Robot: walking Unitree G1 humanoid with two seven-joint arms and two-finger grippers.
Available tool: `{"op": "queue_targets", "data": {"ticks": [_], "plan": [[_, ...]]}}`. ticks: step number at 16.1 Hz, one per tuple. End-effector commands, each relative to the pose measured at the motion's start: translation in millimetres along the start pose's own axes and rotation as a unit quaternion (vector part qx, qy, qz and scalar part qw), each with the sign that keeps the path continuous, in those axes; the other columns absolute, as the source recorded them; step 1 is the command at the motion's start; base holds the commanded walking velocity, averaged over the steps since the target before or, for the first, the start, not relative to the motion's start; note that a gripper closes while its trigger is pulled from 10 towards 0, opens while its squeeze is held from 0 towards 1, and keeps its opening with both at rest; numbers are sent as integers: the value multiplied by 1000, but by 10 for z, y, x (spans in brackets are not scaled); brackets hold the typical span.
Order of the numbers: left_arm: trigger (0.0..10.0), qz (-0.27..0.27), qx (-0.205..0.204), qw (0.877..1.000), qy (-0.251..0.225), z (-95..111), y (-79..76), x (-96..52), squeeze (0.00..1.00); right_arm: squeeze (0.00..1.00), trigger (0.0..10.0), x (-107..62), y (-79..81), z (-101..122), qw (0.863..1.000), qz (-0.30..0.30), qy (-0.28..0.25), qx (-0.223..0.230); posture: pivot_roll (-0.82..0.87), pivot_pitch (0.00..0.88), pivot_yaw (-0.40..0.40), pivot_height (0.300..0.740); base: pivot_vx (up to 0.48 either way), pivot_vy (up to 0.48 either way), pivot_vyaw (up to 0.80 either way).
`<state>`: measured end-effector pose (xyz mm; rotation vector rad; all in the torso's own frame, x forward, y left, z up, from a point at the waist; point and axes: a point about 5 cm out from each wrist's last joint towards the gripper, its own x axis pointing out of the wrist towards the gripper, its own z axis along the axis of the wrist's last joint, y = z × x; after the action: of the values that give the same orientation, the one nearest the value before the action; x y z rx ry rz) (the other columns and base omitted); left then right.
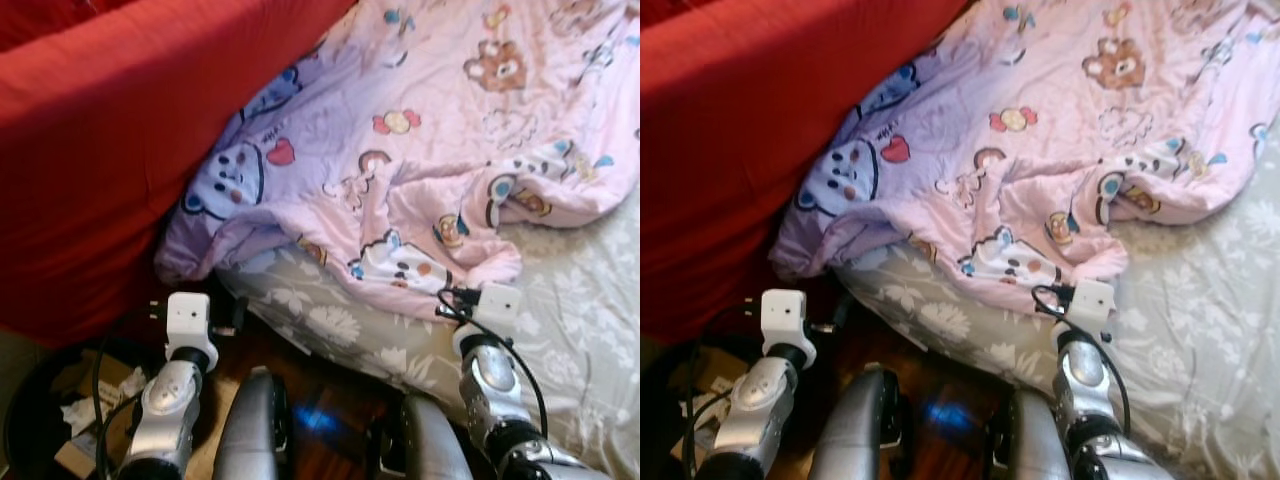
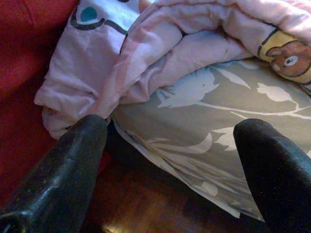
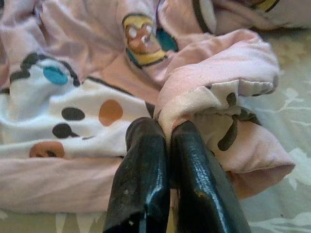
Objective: Clean up the room
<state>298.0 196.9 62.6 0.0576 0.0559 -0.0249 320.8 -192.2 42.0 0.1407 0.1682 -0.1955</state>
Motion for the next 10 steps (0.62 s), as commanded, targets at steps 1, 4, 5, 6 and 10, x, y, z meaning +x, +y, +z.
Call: {"op": "queue_targets", "data": {"ticks": [1, 4, 5, 6, 10], "plan": [[10000, 2, 1, 1000, 20, -116, 5, -54, 0, 0, 10000, -44, -80, -58, 1000, -13, 4, 7, 177, 231, -17, 642, 0, 0, 0], [10000, 2, 1, 1000, 21, -144, 16, -59, 0, 0, 10000, -29, -35, -19, 1000, 2, -7, 14, 173, 237, -19, 642, 0, 0, 0], [10000, 3, 1, 1000, 21, -153, 20, -57, 0, 0, 10000, -28, -24, -16, 1000, 6, -7, 14, 174, 241, -20, 650, 0, 0, 0], [10000, 3, 1, 1000, 20, -157, 22, -57, 0, 0, 10000, -28, -18, -37, 1000, 5, 2, 6, 172, 245, -21, 660, 0, 0, 0], [10000, 4, 2, 1000, 22, -175, 26, -60, 0, 0, 10000, -58, -11, -109, 1000, 7, 18, -1, 174, 251, -19, 715, 0, 0, 0]]}}
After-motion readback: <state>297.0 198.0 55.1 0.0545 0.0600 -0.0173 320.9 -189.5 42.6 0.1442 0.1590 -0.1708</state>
